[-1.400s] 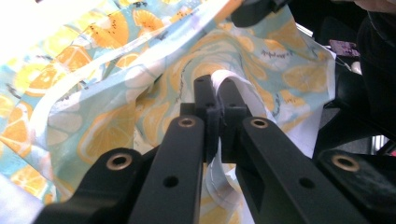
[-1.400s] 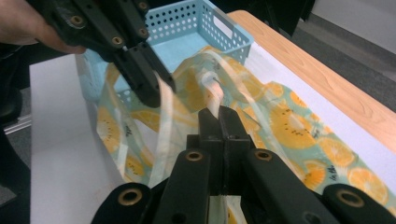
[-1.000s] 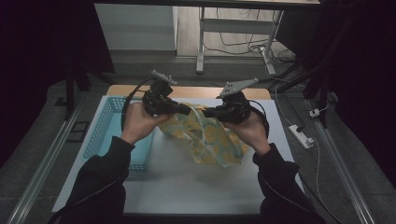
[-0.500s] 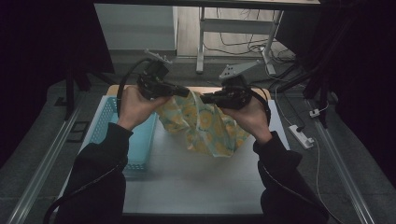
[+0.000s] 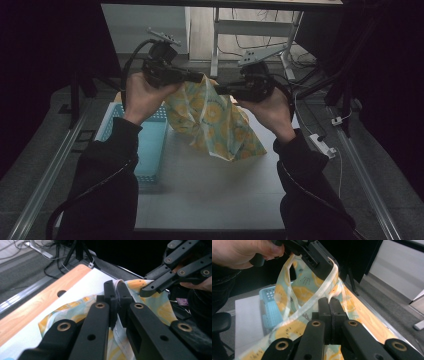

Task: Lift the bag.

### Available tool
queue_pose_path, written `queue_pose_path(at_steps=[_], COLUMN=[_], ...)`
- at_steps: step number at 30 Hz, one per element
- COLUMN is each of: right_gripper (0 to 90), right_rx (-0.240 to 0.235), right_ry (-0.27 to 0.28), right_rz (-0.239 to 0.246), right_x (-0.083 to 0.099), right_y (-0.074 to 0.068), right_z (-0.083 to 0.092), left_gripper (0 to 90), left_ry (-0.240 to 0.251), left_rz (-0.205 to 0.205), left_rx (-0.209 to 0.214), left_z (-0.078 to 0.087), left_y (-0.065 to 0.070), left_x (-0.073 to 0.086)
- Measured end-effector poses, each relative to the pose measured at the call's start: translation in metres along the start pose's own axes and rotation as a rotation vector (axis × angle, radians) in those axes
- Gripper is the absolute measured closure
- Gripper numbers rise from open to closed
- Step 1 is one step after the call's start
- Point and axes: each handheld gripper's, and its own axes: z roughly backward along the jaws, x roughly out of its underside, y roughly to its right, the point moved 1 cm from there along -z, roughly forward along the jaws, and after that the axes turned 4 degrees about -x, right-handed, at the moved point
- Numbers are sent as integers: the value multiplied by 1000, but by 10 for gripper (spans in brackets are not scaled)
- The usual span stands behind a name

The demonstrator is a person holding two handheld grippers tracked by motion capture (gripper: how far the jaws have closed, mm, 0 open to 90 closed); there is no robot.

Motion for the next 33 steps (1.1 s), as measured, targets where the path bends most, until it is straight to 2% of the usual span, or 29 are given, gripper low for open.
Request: queue_pose_path(at_steps=[7,10,12,15,19,24,27,33], right_gripper=[897,897,897,897,896,894,893,890], right_rx=[22,27,29,38,41,52,50,39], right_ry=[2,6,10,-2,-8,-34,-46,-76], right_rz=[1,-1,-4,-2,-10,-4,-16,-56], right_x=[-11,-12,-13,-11,-4,6,14,35], right_y=[4,5,6,7,8,9,12,20], right_z=[5,6,6,2,-6,-18,-25,-40], left_gripper=[892,892,892,892,890,887,885,858], left_ry=[13,34,41,26,27,-11,-36,-72], left_rz=[8,17,20,11,13,-15,-25,-17], left_rx=[-30,-36,-41,-54,-52,-78,-88,-85], left_z=[6,9,8,3,-5,-18,-27,-44], left_y=[-4,-6,-7,-7,-10,-13,-17,-26], left_x=[-7,-8,-7,-5,-1,9,18,34])
